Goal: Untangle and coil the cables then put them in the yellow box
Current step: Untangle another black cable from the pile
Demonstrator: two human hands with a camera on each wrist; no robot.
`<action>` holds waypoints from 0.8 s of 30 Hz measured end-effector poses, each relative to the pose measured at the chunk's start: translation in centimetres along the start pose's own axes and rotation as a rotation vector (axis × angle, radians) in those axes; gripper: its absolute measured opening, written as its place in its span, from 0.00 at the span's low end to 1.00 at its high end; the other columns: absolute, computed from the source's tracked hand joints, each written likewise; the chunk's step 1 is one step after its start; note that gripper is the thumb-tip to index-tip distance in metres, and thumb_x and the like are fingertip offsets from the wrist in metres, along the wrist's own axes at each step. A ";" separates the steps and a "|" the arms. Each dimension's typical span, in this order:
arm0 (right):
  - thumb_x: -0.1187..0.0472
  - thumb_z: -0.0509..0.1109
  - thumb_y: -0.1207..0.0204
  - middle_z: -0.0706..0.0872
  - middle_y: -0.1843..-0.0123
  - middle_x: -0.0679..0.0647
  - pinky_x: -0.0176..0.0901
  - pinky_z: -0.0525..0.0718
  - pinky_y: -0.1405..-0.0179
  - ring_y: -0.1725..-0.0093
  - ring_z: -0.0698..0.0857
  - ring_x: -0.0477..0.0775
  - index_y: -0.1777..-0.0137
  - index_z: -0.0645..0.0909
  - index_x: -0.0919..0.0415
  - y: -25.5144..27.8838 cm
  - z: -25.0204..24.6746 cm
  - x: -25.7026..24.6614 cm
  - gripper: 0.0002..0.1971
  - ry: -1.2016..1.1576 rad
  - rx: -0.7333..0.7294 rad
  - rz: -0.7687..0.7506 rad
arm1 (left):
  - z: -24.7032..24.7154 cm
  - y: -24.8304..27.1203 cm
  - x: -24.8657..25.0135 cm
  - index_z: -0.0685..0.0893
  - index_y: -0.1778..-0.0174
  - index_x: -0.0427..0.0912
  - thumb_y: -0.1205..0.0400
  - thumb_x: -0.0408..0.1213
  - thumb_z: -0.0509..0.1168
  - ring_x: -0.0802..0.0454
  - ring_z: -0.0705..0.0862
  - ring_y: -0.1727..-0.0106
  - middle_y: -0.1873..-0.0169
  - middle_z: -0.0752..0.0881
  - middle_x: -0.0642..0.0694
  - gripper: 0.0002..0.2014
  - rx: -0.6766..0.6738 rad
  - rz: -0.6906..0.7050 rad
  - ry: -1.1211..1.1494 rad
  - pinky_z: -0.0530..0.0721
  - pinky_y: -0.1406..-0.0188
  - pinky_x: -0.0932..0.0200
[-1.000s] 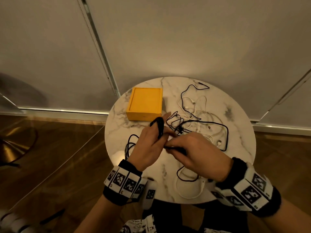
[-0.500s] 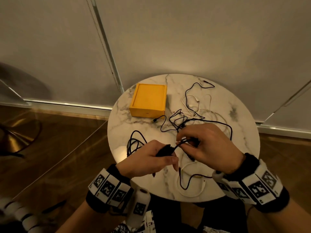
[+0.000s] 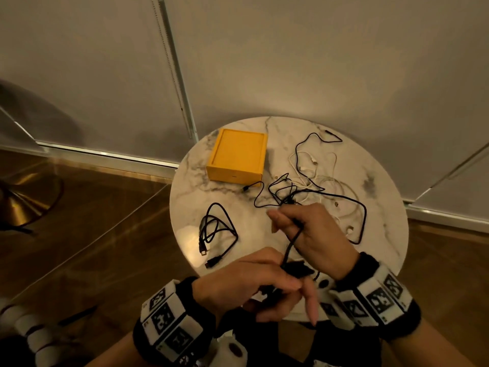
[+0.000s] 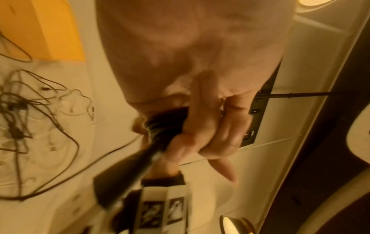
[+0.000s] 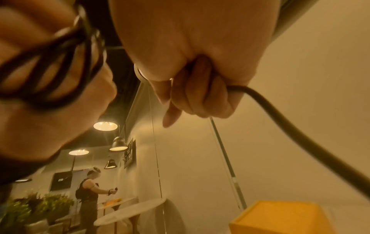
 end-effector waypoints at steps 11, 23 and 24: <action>0.44 0.61 0.21 0.82 0.68 0.51 0.55 0.78 0.68 0.68 0.80 0.53 0.65 0.77 0.55 3.2 3.4 0.6 0.17 0.055 -0.152 -0.037 | -2.6 -0.8 0.6 0.77 0.29 0.34 0.12 0.43 0.56 0.54 0.81 0.75 0.68 0.84 0.44 0.21 0.388 0.347 0.169 0.78 0.63 0.55; 0.57 0.60 0.21 0.70 0.76 0.44 0.44 0.67 0.68 0.73 0.71 0.43 0.45 0.76 0.48 3.5 3.7 -0.5 0.08 0.090 -0.315 0.063 | -4.1 -1.0 -1.6 0.62 0.23 0.38 0.15 0.29 0.53 0.48 0.87 0.56 0.51 0.88 0.44 0.23 0.787 0.519 0.055 0.82 0.45 0.53; 0.57 0.59 0.23 0.71 0.76 0.44 0.46 0.69 0.68 0.73 0.72 0.43 0.45 0.78 0.49 3.3 3.2 -0.8 0.10 0.117 -0.314 0.049 | -4.2 -1.2 -2.0 0.63 0.22 0.38 0.15 0.29 0.53 0.46 0.88 0.54 0.50 0.88 0.43 0.23 0.809 0.490 -0.034 0.82 0.44 0.52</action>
Point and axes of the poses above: each hand's wrist, its own y-axis away from the middle knuckle, its own z-axis out of the palm, x = y × z, the point moved 1 cm from there along -y, towards the middle knuckle
